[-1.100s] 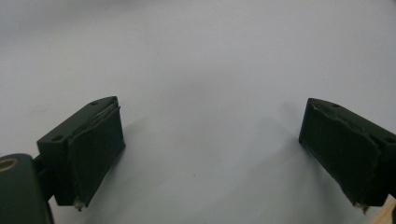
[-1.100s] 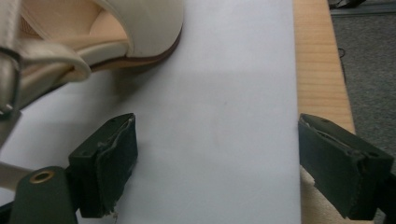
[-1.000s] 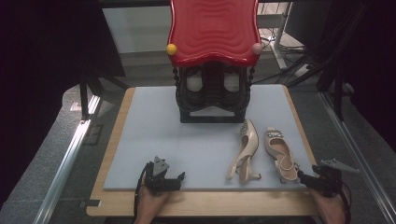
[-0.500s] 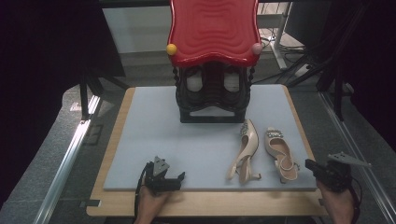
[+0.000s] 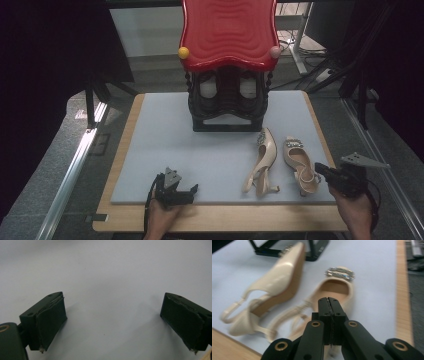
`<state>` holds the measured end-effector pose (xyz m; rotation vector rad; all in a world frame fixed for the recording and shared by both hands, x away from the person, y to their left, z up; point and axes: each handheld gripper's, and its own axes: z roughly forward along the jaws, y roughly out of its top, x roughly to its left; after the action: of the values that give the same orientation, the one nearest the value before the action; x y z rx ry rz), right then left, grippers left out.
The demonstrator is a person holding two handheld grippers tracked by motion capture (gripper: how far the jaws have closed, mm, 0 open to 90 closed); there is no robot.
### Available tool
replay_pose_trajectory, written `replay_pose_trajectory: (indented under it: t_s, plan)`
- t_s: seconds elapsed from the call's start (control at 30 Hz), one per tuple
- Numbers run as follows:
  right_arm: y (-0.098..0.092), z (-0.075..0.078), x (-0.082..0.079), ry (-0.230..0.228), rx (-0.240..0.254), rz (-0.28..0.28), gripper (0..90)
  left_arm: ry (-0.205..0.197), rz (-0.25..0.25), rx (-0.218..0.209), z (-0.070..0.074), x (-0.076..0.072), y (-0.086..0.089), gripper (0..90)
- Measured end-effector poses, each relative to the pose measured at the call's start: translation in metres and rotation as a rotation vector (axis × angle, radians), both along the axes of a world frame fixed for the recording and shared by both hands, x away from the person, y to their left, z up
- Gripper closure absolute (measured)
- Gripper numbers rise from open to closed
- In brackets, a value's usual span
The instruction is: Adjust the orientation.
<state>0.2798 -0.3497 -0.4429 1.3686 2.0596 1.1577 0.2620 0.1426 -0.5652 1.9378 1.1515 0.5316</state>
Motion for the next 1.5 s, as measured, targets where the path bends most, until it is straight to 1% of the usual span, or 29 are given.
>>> replay_pose_trajectory:
  t_s: [0.13, 0.3, 0.4, 0.57, 0.73, 0.93, 1.07, 1.2, 1.27, 1.4, 1.5]
  plan:
    - [0.017, 0.004, 0.002, -0.011, 0.002, 0.047, 89.5, 0.000, 0.000, 0.000, 0.000, 0.000, 0.000, 5.8]
    - [0.043, 0.005, 0.004, -0.005, 0.021, 0.106, 89.5, 0.000, 0.000, 0.000, 0.000, 0.000, 0.000, 5.8]
    - [0.059, 0.001, 0.005, 0.005, 0.022, 0.143, 89.6, 0.000, 0.000, 0.001, 0.000, 0.000, 0.000, 5.8]
    - [0.089, -0.010, 0.008, 0.028, 0.018, 0.205, 89.6, 0.000, 0.001, 0.001, 0.000, 0.000, 0.000, 5.8]
    - [0.109, -0.018, 0.015, 0.030, 0.016, 0.231, 89.6, 0.000, 0.001, 0.001, 0.000, 0.000, 0.000, 5.8]
    - [0.129, -0.022, 0.028, 0.036, 0.011, 0.242, 89.6, -0.001, 0.003, -0.002, 0.000, 0.000, 0.000, 5.8]
    - [0.141, -0.024, 0.039, 0.040, 0.005, 0.233, 89.5, -0.001, 0.002, -0.001, 0.000, 0.000, 0.000, 5.8]
    - [0.149, -0.027, 0.049, 0.043, -0.040, 0.207, 89.4, -0.002, -0.001, 0.003, 0.000, 0.000, 0.000, 5.8]
    - [0.150, -0.029, 0.052, 0.046, -0.059, 0.196, 89.5, -0.002, -0.001, 0.003, 0.000, 0.000, 0.000, 5.8]
    - [0.146, -0.028, 0.053, 0.046, -0.063, 0.181, 89.6, -0.002, -0.001, 0.003, 0.000, 0.000, 0.000, 5.8]
    - [0.141, -0.026, 0.054, 0.041, -0.073, 0.157, 89.6, -0.002, -0.001, 0.003, 0.000, 0.000, 0.000, 5.8]
